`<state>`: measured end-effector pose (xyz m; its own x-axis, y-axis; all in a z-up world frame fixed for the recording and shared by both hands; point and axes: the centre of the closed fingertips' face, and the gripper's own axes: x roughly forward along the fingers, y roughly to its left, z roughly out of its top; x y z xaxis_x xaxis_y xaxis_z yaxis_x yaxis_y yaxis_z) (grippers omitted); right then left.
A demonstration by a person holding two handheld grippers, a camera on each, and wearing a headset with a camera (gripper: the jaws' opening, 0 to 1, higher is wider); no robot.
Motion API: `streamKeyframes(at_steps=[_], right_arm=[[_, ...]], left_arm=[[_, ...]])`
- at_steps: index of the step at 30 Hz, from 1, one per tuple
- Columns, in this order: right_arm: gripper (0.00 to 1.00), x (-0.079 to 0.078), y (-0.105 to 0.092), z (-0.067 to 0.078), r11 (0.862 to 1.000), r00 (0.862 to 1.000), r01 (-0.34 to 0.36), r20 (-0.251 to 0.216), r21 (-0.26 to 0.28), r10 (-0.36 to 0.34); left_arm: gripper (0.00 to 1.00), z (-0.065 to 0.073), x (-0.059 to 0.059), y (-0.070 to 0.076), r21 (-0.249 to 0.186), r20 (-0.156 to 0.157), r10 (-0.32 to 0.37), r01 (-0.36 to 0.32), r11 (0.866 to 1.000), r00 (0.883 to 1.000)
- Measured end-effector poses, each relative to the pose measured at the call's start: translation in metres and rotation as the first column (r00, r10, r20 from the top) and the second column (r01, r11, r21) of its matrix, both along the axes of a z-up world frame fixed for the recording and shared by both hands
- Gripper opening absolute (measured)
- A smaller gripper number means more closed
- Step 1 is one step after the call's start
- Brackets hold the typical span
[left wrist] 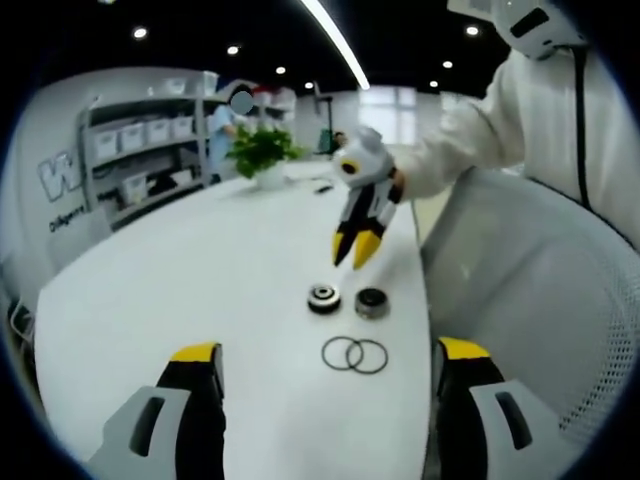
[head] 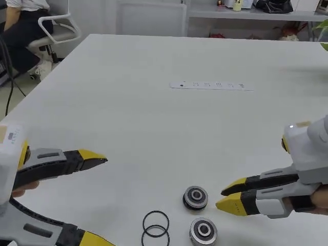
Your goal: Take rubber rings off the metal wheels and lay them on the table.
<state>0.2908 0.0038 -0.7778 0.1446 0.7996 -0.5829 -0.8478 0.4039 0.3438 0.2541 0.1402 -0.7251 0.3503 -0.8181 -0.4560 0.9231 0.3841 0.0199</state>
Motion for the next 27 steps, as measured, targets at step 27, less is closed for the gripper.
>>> streamKeyframes(at_steps=[27], right_arm=[[0.18,0.008,0.0,-0.003,1.0,1.0,0.023,0.011,0.019,-0.024]], left_arm=[[0.74,0.013,0.057,-0.057,-0.053,0.058,-0.081,0.084,0.995,0.995]])
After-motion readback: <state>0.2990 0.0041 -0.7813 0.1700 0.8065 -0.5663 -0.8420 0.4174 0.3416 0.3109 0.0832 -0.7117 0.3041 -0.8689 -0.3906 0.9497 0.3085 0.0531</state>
